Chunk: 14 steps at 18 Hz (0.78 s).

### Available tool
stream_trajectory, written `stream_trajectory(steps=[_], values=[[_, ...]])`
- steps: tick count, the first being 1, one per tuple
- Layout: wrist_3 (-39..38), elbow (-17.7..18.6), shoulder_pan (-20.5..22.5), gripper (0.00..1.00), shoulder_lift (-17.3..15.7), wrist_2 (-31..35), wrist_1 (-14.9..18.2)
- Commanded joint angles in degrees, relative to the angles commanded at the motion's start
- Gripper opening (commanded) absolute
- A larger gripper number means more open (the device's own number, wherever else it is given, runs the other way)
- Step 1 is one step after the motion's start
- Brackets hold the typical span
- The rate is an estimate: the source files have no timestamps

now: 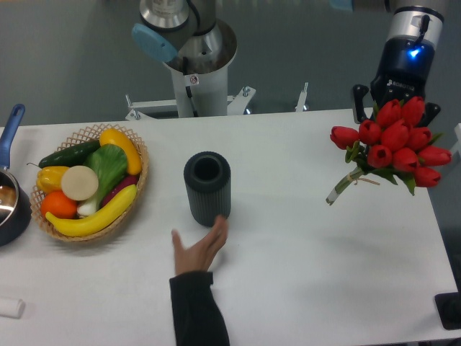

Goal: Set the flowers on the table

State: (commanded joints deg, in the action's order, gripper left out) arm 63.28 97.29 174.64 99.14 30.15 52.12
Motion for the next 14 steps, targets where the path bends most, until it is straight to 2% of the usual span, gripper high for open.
stream_trajectory(steps=[7,14], values=[[0.0,-0.09,0.0,0.41,-0.09,0.52,0.0],[-0.09,-0.09,0.0,0.41,-2.11,9.04,0.26]])
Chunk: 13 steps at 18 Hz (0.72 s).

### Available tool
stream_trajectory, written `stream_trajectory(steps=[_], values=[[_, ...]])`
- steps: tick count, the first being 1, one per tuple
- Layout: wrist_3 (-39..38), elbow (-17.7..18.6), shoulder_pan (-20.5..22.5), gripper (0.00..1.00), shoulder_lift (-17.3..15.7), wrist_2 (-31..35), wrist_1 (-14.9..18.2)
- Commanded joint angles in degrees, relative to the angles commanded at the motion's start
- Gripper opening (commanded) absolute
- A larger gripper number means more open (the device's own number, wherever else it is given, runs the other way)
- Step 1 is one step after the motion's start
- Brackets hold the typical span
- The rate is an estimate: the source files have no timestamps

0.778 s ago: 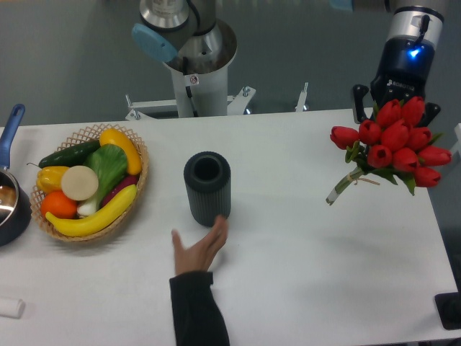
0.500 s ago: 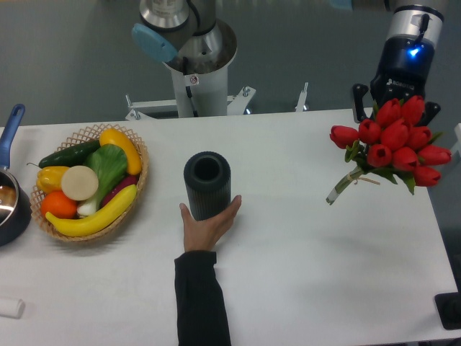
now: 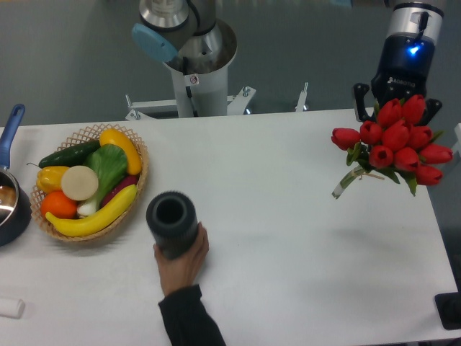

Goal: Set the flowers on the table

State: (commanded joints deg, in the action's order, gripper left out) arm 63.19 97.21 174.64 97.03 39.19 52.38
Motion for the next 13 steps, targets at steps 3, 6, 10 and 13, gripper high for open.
stream_trajectory(steps=[3,6,10,13], values=[[0.0,0.0,-0.87,0.41,-0.62,5.79,0.09],[0.26,0.09,-4.47,0.41,-0.18,13.87,0.0],[0.44,-0.44,-9.31,0.41,1.49,25.39,0.0],[2.63,-0.26,-11.86,0.4,2.98,31.81,0.26]])
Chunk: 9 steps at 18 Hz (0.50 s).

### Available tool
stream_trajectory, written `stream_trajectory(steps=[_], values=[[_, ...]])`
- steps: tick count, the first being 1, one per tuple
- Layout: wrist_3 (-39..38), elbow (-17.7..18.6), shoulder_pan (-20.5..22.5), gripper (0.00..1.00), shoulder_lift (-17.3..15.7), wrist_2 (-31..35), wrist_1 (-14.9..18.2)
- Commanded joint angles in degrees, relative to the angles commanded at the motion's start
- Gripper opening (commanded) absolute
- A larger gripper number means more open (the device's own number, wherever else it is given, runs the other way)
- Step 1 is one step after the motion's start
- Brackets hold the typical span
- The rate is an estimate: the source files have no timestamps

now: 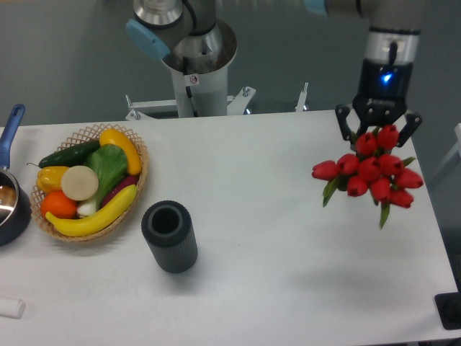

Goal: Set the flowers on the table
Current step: 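Lower the gripper holding the red tulips toward the table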

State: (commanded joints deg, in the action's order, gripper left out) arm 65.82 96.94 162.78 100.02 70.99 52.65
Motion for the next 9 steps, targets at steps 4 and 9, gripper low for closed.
stream_trajectory(steps=[4,9], values=[[0.71,-0.08,-4.65,0.37,3.24,9.23,0.35],[0.8,-0.26,-8.97,0.37,8.87,16.19,0.27]])
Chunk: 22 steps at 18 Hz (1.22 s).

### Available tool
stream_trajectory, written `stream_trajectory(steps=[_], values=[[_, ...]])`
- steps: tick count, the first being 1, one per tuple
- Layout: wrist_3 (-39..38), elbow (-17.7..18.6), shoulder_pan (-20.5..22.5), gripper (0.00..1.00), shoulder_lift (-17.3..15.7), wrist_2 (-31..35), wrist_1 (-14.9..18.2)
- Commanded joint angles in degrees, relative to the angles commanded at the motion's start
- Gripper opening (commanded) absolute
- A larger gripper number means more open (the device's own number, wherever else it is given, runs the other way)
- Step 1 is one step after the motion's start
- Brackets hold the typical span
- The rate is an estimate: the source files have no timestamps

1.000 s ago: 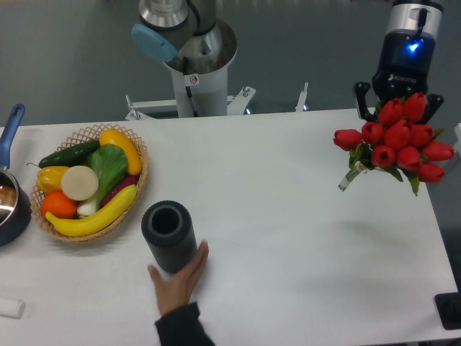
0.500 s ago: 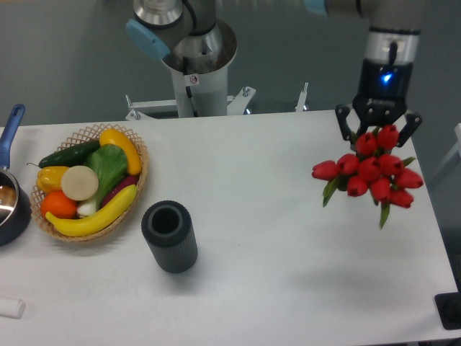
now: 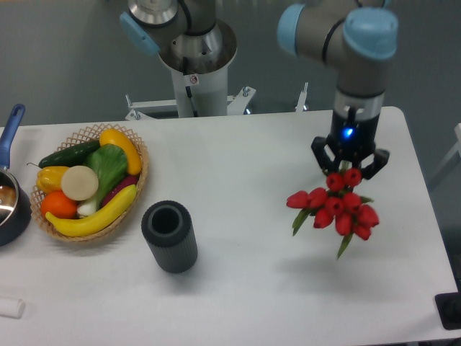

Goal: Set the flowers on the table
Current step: 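Lower the gripper holding the red tulips toward the table, then open the gripper to release the tulips onto the table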

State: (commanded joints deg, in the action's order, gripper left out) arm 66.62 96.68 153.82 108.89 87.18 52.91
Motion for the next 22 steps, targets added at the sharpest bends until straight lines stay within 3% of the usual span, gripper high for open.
stream_trajectory(steps=[6,9,11,12,13,14,17,19,22], values=[[0.97,-2.02,-1.76,0.37,6.5,1.94,-0.62],[0.7,-4.12,-2.81,0.4,7.91,2.47,-0.35],[0.79,-4.92,-3.08,0.52,8.27,2.73,-0.53],[0.88,-4.92,-3.08,0.63,8.36,2.73,-0.62],[0.97,-4.92,-3.08,0.88,8.36,2.73,-0.79],[0.97,-5.01,-3.08,0.99,8.27,2.73,-0.88],[0.36,-5.18,-3.17,1.0,7.13,2.56,-1.57],[-1.22,-7.28,-3.17,1.0,4.85,2.65,-5.87],[-1.5,-11.15,-2.38,1.0,3.18,3.09,-5.19]])
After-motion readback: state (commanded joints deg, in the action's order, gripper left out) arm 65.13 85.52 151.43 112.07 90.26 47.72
